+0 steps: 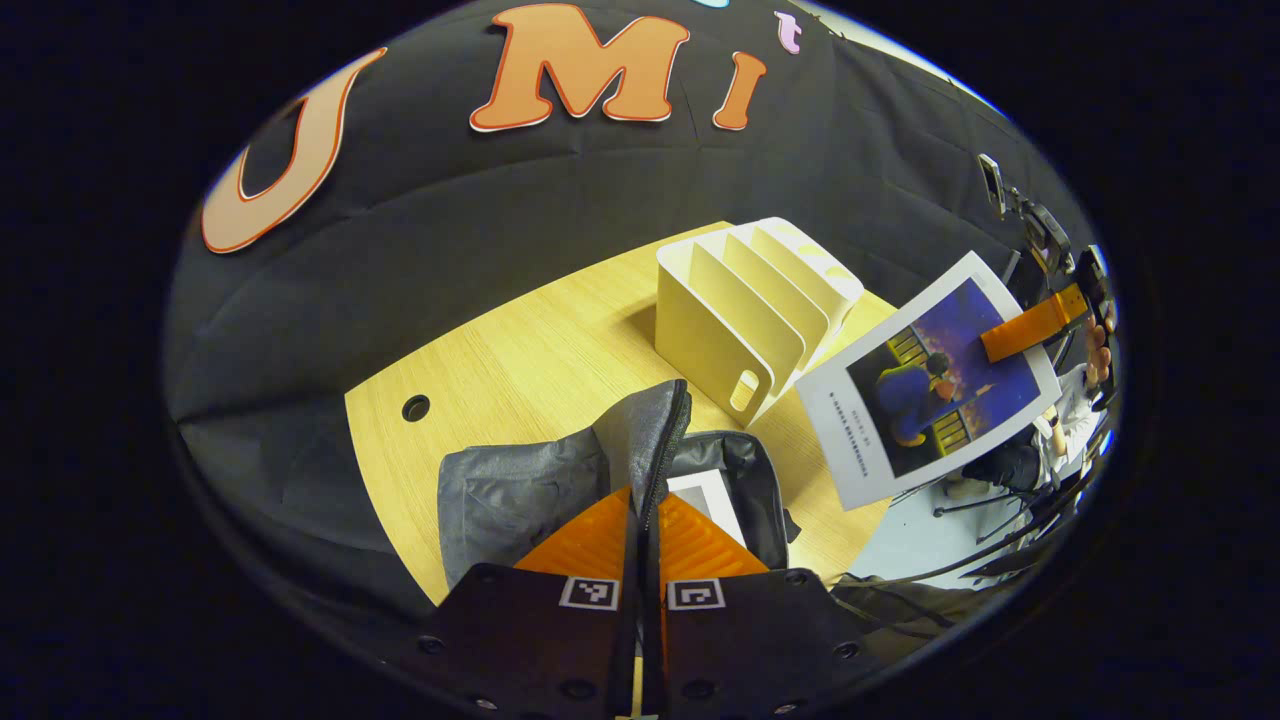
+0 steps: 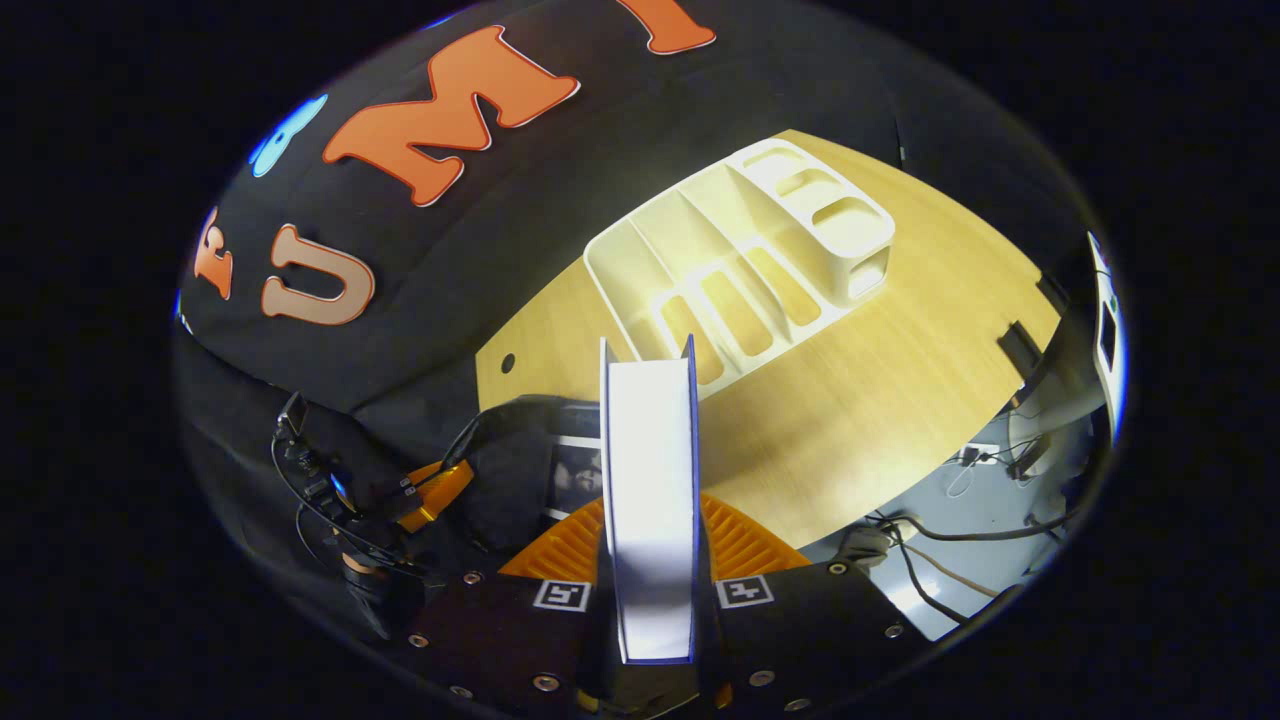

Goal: Open the schoolbag, grab two books from the bookshelf and put them into the schoolbag.

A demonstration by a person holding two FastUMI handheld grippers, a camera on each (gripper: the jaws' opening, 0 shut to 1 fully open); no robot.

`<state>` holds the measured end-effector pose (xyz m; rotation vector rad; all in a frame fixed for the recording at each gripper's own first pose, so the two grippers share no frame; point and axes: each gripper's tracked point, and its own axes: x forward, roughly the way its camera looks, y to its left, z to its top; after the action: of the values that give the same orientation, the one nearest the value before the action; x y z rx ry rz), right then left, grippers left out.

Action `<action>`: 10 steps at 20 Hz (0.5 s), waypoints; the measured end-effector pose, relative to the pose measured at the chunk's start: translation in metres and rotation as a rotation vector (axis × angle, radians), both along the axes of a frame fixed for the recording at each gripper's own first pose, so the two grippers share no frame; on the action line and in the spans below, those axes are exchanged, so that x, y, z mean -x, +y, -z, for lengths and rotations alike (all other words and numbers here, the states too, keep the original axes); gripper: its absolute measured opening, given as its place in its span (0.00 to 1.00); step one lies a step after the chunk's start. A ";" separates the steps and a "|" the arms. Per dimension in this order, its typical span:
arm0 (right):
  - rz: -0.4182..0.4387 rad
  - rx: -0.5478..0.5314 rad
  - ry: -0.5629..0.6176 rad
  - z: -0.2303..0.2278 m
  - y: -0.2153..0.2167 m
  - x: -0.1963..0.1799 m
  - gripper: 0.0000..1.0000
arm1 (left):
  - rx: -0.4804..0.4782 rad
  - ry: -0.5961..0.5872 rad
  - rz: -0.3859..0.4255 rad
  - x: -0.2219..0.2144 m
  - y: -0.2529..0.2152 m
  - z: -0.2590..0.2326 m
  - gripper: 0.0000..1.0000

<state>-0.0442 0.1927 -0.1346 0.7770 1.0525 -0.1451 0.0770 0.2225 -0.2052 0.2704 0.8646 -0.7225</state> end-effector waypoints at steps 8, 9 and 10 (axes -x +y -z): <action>-0.046 -0.188 -0.059 0.028 0.073 -0.030 0.31 | 0.005 -0.045 -0.031 0.000 0.009 -0.026 0.04; -0.048 -0.208 -0.059 0.033 0.081 -0.030 0.31 | 0.011 -0.045 -0.037 0.000 0.010 -0.028 0.04; -0.055 -0.222 -0.062 0.040 0.087 -0.033 0.31 | 0.019 -0.048 -0.039 0.001 0.009 -0.031 0.04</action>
<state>-0.0110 0.2801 -0.1747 0.9459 1.0408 0.0438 0.0763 0.2317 -0.1742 0.2526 0.8150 -0.6850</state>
